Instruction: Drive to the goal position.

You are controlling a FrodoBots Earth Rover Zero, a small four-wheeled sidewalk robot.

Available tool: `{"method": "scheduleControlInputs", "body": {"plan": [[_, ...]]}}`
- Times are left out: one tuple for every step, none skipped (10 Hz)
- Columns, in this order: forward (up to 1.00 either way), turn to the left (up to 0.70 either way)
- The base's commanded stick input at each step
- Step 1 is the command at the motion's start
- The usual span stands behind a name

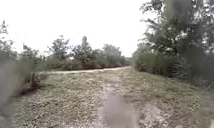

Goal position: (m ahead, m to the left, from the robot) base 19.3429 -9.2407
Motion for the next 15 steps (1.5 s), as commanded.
{"method": "scheduleControlInputs", "body": {"plan": [[0.7, 0.0], [0.7, 0.0], [0.7, 0.0], [0.7, 0.0], [0.7, 0.0], [0.7, 0.0], [0.7, 0.0], [0.7, 0.0], [0.7, 0.0], [0.7, 0.0], [0.7, 0.0], [0.7, 0.0], [0.7, 0.0], [0.7, 0.0], [0.7, 0.0]]}}
